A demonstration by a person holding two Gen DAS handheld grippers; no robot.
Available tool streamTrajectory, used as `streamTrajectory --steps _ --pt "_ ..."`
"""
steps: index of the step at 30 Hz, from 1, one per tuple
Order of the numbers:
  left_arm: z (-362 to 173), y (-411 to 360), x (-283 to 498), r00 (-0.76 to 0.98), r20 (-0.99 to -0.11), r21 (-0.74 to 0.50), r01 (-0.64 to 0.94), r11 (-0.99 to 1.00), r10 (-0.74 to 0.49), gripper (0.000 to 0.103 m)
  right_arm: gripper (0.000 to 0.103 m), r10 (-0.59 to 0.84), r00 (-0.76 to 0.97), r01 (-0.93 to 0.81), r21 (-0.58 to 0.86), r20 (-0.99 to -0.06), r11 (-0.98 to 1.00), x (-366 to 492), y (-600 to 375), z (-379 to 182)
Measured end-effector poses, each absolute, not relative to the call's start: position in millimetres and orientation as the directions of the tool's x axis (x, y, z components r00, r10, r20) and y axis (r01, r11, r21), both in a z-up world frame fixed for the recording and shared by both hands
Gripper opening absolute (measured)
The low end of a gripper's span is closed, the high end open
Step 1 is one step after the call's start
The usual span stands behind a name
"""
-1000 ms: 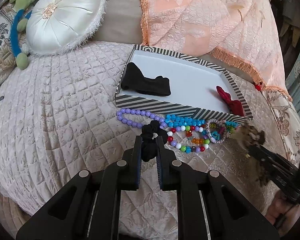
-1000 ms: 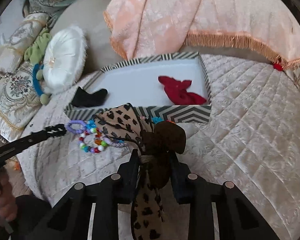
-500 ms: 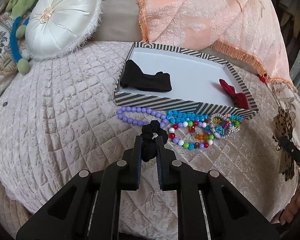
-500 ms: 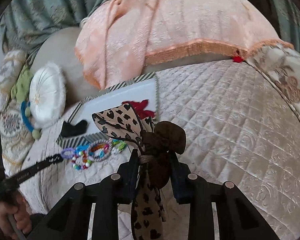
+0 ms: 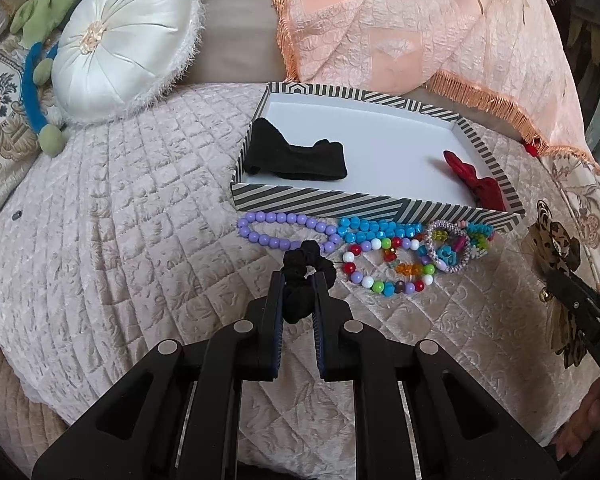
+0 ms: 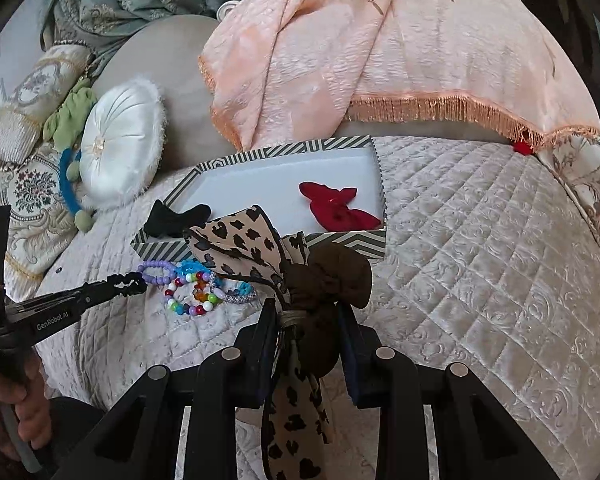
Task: Organize jewelry
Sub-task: 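Lift the leopard bow and brown scrunchie with the right gripper toward the tray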
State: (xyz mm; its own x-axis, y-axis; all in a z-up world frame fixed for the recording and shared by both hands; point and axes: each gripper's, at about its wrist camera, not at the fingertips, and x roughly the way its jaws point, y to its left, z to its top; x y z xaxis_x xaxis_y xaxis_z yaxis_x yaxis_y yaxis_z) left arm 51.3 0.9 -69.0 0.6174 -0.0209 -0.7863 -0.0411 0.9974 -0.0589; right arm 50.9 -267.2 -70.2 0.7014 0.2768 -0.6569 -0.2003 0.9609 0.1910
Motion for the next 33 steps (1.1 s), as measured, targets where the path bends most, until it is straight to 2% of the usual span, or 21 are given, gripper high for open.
streamTrajectory --steps 33 --pt "-71.2 1.4 52.2 0.613 -0.790 -0.050 -0.043 0.998 -0.014 0.011 0.027 0.258 0.697 -0.218 0.145 -0.669 0.965 52.4 -256.4 -71.6"
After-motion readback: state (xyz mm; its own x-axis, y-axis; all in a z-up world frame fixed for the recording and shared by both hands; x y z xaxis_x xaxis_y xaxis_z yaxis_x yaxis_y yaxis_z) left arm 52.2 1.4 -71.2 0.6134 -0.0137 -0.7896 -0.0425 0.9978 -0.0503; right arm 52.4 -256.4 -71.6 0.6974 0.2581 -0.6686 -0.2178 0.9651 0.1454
